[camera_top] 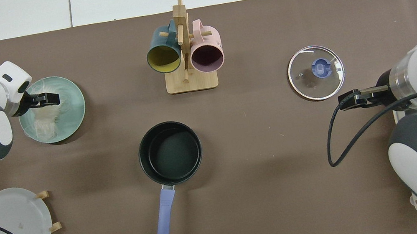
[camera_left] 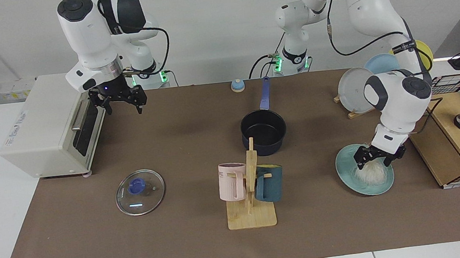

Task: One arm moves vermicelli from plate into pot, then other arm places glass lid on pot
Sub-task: 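Close the left gripper on the vermicelli and lift it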

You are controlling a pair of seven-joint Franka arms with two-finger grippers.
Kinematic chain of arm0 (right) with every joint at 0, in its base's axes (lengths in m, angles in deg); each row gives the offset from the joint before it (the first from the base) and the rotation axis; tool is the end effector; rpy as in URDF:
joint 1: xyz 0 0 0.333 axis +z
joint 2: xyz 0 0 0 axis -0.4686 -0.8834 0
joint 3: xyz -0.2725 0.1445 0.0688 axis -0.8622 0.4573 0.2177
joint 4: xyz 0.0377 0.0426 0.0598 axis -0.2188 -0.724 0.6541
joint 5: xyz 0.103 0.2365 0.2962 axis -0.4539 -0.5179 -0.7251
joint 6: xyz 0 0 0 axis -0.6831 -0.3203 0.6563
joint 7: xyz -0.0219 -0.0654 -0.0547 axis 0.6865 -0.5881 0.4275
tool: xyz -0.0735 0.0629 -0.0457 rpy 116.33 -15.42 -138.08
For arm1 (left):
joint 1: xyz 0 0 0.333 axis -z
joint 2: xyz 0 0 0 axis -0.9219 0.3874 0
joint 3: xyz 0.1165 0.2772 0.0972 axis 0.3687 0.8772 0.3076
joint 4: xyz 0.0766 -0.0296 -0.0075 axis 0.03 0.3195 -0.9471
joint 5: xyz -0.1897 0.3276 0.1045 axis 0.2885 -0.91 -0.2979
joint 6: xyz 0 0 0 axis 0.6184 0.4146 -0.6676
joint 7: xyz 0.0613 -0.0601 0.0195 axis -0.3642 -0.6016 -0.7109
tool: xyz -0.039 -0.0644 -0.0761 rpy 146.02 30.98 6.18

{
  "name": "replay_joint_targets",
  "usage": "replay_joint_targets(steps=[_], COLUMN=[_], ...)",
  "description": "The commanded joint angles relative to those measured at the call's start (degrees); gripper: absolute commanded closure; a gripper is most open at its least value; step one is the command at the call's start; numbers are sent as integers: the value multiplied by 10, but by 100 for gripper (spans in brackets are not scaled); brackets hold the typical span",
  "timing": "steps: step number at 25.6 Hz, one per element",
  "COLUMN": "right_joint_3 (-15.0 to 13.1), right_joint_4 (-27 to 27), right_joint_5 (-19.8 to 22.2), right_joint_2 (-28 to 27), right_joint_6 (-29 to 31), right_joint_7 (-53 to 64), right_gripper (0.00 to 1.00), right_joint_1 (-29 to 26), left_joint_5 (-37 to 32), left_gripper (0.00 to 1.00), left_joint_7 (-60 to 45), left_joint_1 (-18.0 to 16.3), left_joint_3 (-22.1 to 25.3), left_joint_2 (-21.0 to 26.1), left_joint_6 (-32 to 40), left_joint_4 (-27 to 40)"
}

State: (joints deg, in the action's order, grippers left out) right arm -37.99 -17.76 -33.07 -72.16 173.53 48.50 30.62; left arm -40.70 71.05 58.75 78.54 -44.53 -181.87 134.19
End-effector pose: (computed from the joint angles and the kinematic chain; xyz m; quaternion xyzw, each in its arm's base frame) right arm 0.5302 0.0599 0.5467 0.9988 -0.0412 0.0018 0.0269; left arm 0.6886 0.0394 0.3432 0.9960 -0.0319 0.0837 0.0018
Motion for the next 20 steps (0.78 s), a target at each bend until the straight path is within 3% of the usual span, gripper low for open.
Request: replay_joint_targets(steps=[1,9,11,12,13,14,15,20], right_joint_3=[3,3,3,3,3,3,3,3], right_joint_4=[-13,-13,-13,-13,-13,-13,-13,-13], right_joint_5=[-11,-11,-11,-11,-11,-11,-11,-11], right_joint_2=[8,7,7,7,7,6,5,4], right_joint_6=[13,13,14,14,14,14,14,16], right_joint_7=[-9,-8,-8,-9,-9,-9,-9,-9], right_gripper=[1,1,1,1,1,1,1,1], right_joint_1=[-6,-6,-6,-6,-6,-6,-6,-6], left_joint_5=[-1,-3,-3,-5,-12,-23,-29,-30], left_gripper=[0,0,5,12,28,55,100,100], left_joint_7=[3,7,8,9,11,14,12,14], left_joint_1=[-3,-2,-3,-4,-4,-4,-3,-6], left_joint_3=[-2,-2,-2,-2,-2,-2,-2,-2], left_joint_2=[2,15,19,21,26,28,29,29], left_joint_6=[-25,-35,-42,-46,-51,-55,-56,-55], left_joint_4=[19,20,20,20,20,20,20,14])
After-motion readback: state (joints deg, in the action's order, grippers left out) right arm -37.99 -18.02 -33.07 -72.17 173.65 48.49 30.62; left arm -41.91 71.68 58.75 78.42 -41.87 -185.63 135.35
